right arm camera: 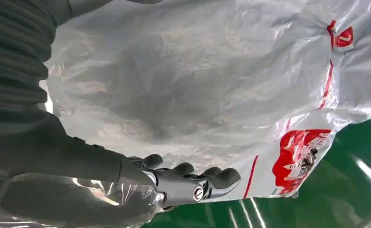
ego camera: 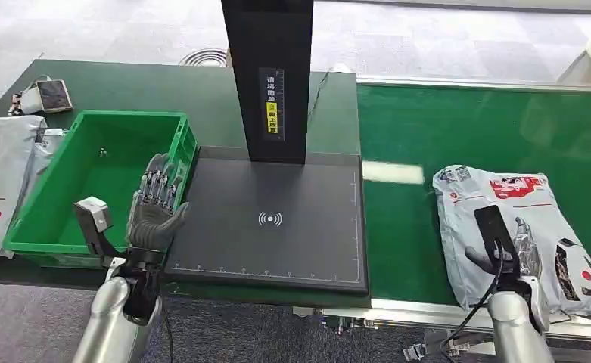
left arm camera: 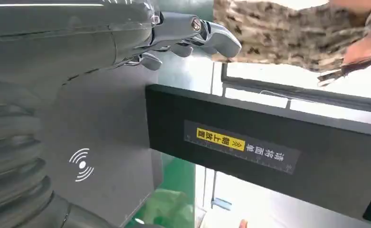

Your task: Moved the parcel from conveyor to table for the left to box.

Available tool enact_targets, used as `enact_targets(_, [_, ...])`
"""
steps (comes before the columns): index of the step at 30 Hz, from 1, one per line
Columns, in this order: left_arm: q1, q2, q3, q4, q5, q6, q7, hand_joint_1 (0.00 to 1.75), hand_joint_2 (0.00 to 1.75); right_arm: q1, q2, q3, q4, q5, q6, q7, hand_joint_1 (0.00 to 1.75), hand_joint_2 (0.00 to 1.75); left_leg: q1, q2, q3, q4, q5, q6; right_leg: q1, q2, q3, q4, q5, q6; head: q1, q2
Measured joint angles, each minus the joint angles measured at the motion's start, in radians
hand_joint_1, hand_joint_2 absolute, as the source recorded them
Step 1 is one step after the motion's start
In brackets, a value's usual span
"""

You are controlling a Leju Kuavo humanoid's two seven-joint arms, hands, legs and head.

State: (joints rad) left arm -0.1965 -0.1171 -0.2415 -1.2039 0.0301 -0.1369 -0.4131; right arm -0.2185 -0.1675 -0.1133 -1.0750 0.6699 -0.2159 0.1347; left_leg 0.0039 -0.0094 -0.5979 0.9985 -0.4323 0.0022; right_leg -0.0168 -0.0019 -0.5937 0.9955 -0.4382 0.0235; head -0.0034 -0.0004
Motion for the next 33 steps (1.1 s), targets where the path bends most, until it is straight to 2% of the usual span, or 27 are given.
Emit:
enact_targets(8, [0.0,0.0,0.001,0.0,0.0,0.002,0.0,0.0,1.75,0.007,0.011,-0.011,-0.013,0.011,0.0,0.013,0.0,1.75,0.0,0.0,0.0,0.0,0.0,0.0,0.0,0.0,0.0,0.0,0.0,0.0,0.0,0.0])
enact_targets(14, [0.002,0.0,0.014,-0.011,-0.003,0.005,0.011,0.0,1.75,0.057,0.052,-0.052,-0.054,0.129,0.0,0.121,0.0,1.75,0.0,0.0,0.0,0.0,0.0,0.0,0.0,0.0,0.0,0.0,0.0,0.0,0.0,0.0])
enact_targets(16, [0.013,0.0,0.024,-0.028,-0.004,0.007,0.025,0.0,1.75,0.08,0.074,-0.071,-0.07,0.223,0.016,0.193,0.0,1.75,0.0,0.0,0.0,0.0,0.0,0.0,0.0,0.0,0.0,0.0,0.0,0.0,0.0,0.0])
enact_targets(19, [0.021,-0.002,0.033,-0.045,-0.014,0.006,0.039,0.0,1.75,0.09,0.094,-0.087,-0.079,0.289,0.037,0.223,0.0,1.75,0.0,0.001,0.0,0.0,0.0,0.0,0.0,0.0,0.0,0.0,0.0,0.0,0.0,0.0])
enact_targets(21, [0.027,-0.004,0.041,-0.058,-0.021,0.005,0.042,0.0,1.75,0.089,0.105,-0.094,-0.082,0.3,-0.006,0.16,0.0,1.75,0.0,0.0,0.0,0.0,0.0,0.0,0.0,0.0,0.0,0.0,0.0,0.0,0.0,0.0])
enact_targets(24, [0.043,-0.005,0.047,-0.08,-0.024,-0.008,0.035,0.0,1.75,0.054,0.114,-0.09,-0.101,0.293,-0.136,-0.119,0.0,1.75,0.0,0.003,0.0,0.0,0.0,0.0,0.0,0.003,0.0,0.0,0.001,0.0,0.0,0.0])
enact_targets(25, [0.042,-0.005,0.047,-0.082,-0.024,-0.014,0.032,0.0,1.75,0.021,0.109,-0.08,-0.099,0.312,-0.145,-0.173,0.0,1.75,0.0,0.004,0.001,0.0,0.0,0.0,0.0,0.005,-0.001,0.0,0.001,0.0,0.0,0.0])
enact_targets(28, [0.035,-0.005,0.047,-0.082,-0.023,-0.027,0.023,0.0,1.75,-0.073,0.079,-0.053,-0.064,0.357,-0.124,-0.197,0.0,1.75,0.0,0.004,0.002,0.0,0.001,0.001,0.0,0.005,0.0,0.0,0.002,0.001,0.0,0.0])
enact_targets(29, [0.031,-0.005,0.047,-0.082,-0.02,-0.031,0.017,0.0,1.75,-0.126,0.058,-0.039,-0.022,0.386,-0.096,-0.184,0.0,1.75,0.0,0.003,0.001,0.0,0.002,0.003,0.0,0.003,0.0,0.0,0.003,0.002,0.0,0.0])
enact_targets(33, [0.014,-0.004,0.047,-0.074,-0.012,-0.042,0.014,0.0,1.75,-0.226,-0.01,0.022,0.101,0.453,-0.007,-0.144,0.0,1.75,-0.001,0.003,0.0,0.001,0.003,0.003,-0.001,0.002,0.0,0.0,0.003,0.003,0.0,0.0])
